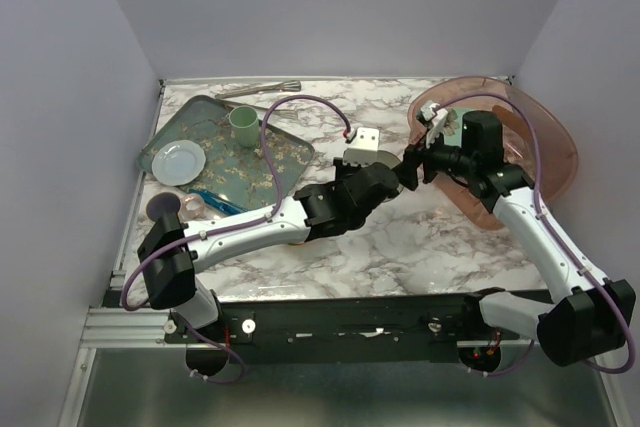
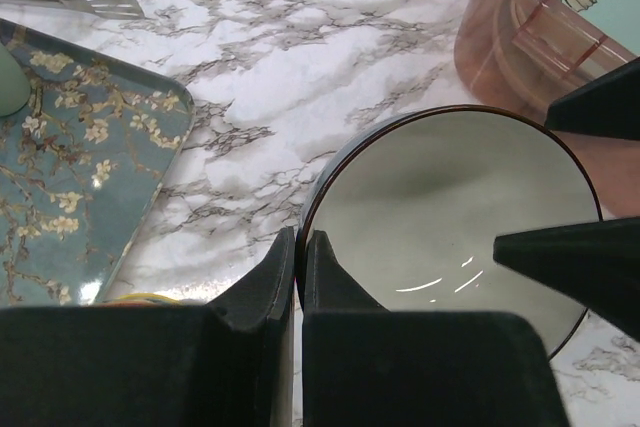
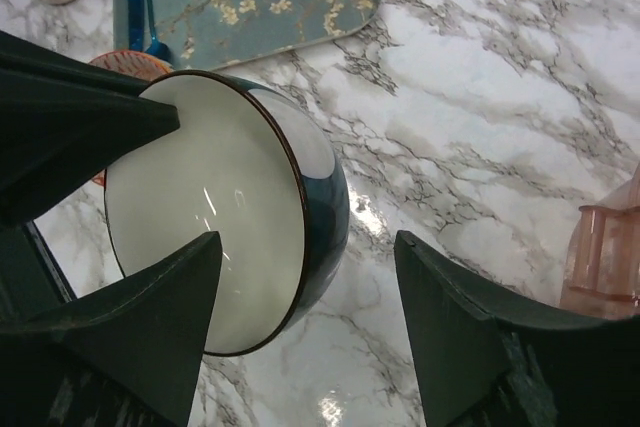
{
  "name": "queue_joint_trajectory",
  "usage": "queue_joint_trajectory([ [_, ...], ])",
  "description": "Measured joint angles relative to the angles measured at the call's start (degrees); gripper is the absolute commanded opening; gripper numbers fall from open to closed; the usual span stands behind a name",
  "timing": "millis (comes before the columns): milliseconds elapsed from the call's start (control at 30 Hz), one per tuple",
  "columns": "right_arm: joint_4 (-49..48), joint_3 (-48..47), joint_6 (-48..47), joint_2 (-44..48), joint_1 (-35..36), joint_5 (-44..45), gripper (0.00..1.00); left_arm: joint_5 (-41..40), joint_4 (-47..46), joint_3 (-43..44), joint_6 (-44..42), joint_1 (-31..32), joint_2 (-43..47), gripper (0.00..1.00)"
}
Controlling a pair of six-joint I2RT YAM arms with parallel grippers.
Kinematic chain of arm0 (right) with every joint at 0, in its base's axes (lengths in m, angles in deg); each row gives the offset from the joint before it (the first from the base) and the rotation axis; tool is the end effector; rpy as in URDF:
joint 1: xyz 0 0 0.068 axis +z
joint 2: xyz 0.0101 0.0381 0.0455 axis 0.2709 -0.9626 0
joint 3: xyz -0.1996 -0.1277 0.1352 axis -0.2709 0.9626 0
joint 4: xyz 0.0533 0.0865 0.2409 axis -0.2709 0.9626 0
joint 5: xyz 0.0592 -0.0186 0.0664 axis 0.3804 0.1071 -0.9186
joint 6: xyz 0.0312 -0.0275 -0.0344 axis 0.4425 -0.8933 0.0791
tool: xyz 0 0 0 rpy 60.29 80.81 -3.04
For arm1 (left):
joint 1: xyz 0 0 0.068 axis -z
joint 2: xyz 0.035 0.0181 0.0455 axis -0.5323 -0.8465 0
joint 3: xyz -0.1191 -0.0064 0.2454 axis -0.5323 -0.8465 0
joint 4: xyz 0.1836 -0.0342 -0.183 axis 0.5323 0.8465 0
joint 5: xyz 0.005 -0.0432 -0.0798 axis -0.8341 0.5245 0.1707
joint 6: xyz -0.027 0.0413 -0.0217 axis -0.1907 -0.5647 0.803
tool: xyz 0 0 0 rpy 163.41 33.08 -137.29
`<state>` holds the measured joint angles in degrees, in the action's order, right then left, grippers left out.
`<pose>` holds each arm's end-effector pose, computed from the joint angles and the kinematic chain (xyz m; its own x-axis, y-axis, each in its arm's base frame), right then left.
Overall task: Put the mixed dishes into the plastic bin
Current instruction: Pick up the bowl from the center of the board.
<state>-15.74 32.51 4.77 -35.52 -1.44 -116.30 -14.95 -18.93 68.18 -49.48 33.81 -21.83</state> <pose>0.2414 0.0840 0.3265 -0.3375 -0.2285 -0.9131 -0.7860 0.6021 0.1399 0.1686 -0.3110 0.3220 -0.3716 -0.0311 -0.9279 0.1430 0.9856 -0.0903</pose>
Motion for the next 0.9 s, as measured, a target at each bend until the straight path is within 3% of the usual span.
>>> queue_joint_trajectory([
  [233, 0.50, -0.83, -0.79, -1.57, 2.38, 6.34, 0.26, -0.66, 0.02, 1.90, 1.11, 0.04, -1.97, 0.00],
  [333, 0.57, -1.07, -1.07, -2.01, 2.89, 8.57, 0.14, -0.90, 0.02, 2.12, 1.46, 0.09, -2.45, 0.00],
  [600, 0.52, -1.36, -0.11, -2.93, 3.87, 13.90, 0.02, -1.68, -1.33, 3.04, 2.80, 0.57, -2.71, 0.02],
  [667, 0.52, -1.36, -0.04, -2.93, 3.96, 14.19, 0.01, -1.68, -1.46, 3.02, 2.80, 0.57, -2.71, 0.12],
  [700, 0.52, -1.36, -0.02, -2.91, 4.00, 14.29, 0.00, -1.68, -1.53, 2.99, 2.75, 0.57, -2.69, 0.26],
  [800, 0.52, -1.36, -0.24, -2.91, 4.00, 14.49, 0.01, -1.46, -2.27, 2.27, 2.67, 0.55, -2.25, 0.44],
  [900, 1.20, -1.36, -0.50, -2.84, 4.04, 13.40, 0.00, -0.50, -4.20, 0.59, 2.34, 0.63, -0.09, 0.49],
])
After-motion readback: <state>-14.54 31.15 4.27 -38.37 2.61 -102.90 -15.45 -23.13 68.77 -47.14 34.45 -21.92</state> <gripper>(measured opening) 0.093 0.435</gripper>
